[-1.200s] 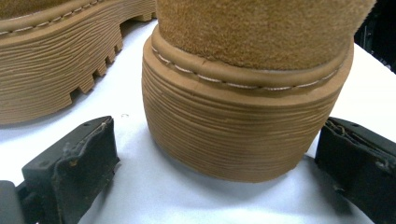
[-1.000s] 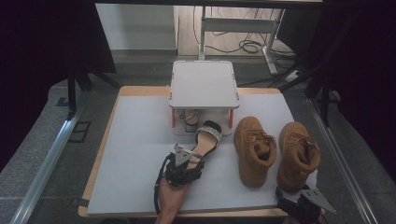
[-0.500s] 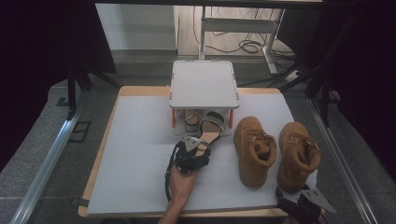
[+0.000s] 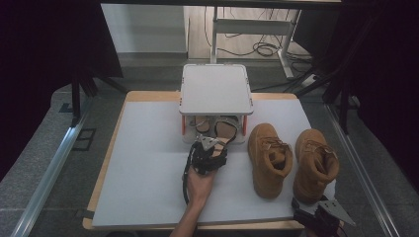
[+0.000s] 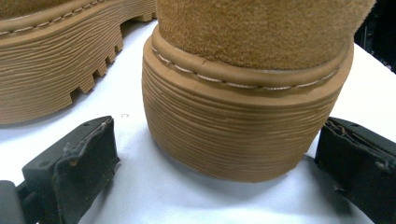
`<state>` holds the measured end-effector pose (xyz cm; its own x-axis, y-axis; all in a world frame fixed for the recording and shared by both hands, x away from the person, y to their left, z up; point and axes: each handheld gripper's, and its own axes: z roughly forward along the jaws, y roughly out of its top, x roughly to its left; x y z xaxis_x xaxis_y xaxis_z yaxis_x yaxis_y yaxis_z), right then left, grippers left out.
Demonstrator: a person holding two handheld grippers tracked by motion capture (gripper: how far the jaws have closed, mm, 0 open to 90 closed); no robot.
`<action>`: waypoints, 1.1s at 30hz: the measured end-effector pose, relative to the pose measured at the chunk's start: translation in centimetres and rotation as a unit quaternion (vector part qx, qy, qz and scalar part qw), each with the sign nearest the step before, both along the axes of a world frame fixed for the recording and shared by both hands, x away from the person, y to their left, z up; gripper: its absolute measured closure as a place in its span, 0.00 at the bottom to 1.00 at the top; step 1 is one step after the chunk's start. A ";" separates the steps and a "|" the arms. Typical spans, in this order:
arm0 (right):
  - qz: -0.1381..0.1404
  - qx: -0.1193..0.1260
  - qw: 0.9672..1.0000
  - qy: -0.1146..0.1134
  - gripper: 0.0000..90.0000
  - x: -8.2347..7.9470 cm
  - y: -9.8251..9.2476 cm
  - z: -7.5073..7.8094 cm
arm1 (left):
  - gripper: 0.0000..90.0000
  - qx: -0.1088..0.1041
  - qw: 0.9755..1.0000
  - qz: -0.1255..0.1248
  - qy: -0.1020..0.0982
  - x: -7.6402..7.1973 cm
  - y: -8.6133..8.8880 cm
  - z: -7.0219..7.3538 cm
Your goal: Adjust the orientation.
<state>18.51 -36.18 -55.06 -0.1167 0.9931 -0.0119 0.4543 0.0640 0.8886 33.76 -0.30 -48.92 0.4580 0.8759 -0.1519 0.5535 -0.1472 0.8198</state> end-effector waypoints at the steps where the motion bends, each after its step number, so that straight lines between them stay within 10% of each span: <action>1: 0.000 0.000 1.000 0.000 0.00 0.0 0.0 0.0 | 0.43 -0.002 1.000 0.001 0.001 0.2 -0.1 0.0; 33: 0.001 0.001 1.000 -0.002 0.00 0.0 0.0 0.0 | 0.43 0.030 0.998 0.055 0.016 5.6 -3.7 -1.7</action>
<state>18.50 -36.19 -55.10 -0.1182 0.9929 -0.0100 0.4499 0.0625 0.8909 39.36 -4.04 -50.61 0.3535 0.9288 -0.1109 0.5943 -0.1314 0.7935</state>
